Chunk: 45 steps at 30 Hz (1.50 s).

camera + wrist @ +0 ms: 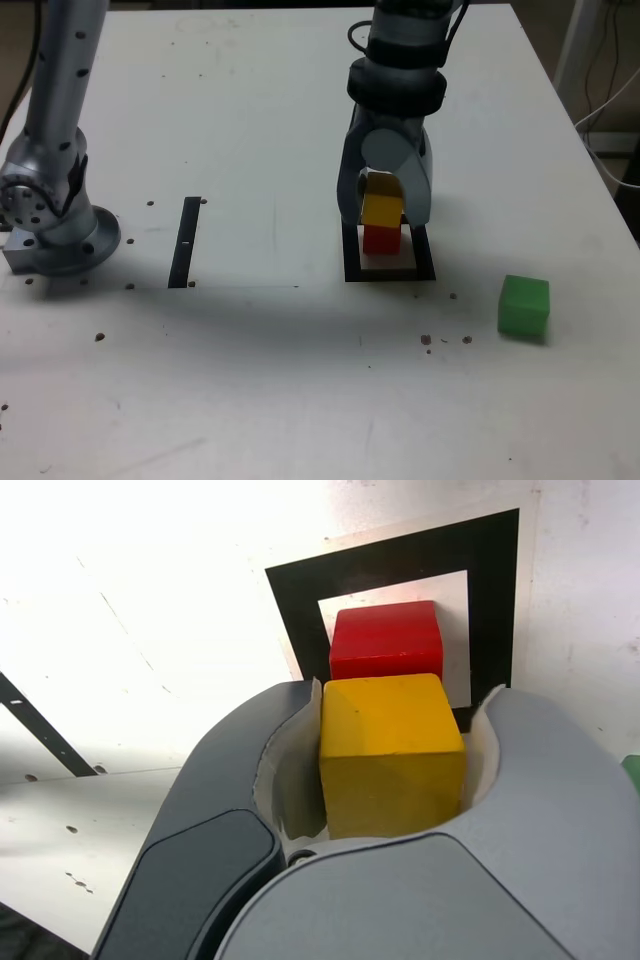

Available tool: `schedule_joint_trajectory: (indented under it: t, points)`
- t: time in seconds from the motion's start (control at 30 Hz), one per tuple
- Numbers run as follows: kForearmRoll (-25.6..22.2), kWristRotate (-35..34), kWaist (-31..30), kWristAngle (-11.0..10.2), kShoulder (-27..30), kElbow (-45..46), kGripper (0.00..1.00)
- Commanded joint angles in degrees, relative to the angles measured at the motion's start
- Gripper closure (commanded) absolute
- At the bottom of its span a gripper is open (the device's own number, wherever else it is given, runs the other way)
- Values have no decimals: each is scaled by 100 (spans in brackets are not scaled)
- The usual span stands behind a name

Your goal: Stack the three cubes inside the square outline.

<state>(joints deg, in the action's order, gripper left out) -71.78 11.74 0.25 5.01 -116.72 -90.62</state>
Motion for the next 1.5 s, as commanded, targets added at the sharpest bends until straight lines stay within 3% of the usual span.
schedule_joint_trajectory:
  t: [0.0, 0.37, 0.63, 0.87, 1.1, 1.47]
  points:
    - [25, 20, 19, 0, -26, 21, 1]
    - [86, 39, 63, -71, 116, 116, 1]
    - [29, -11, 49, -425, 537, 105, 1]
    - [-388, -73, -179, -749, 635, -386, 0]
    - [-722, -233, -614, -823, 461, -1066, 0]
    - [-1097, -459, -1323, -824, -333, -2240, 0]
